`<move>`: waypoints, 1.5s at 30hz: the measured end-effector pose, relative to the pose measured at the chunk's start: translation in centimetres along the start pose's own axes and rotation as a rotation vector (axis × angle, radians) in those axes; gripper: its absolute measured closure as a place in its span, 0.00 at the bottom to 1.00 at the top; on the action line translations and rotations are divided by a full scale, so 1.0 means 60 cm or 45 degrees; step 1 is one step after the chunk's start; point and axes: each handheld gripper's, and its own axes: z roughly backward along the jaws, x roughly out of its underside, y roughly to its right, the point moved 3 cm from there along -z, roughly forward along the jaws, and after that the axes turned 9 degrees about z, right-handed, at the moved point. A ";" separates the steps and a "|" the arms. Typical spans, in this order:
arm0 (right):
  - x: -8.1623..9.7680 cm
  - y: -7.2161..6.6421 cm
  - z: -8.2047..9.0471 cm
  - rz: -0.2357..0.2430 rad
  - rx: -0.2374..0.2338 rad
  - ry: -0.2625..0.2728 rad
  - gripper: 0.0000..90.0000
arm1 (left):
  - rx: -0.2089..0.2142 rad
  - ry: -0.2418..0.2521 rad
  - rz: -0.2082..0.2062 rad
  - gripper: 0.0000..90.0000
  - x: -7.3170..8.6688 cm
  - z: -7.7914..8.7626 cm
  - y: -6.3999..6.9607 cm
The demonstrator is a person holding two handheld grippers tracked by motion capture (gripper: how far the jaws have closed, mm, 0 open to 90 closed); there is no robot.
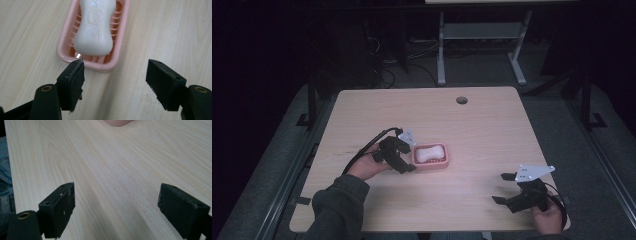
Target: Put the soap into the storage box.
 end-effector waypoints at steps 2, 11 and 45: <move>0.001 0.000 0.001 -0.005 0.003 -0.003 0.16 | 0.007 0.009 0.002 0.34 0.002 -0.001 0.004; 0.002 0.001 0.001 -0.004 0.002 -0.002 0.16 | 0.008 0.016 -0.006 0.33 0.018 0.003 0.011; 0.005 0.001 -0.001 -0.015 0.002 -0.022 0.16 | -0.014 0.056 0.048 0.30 0.109 0.021 0.036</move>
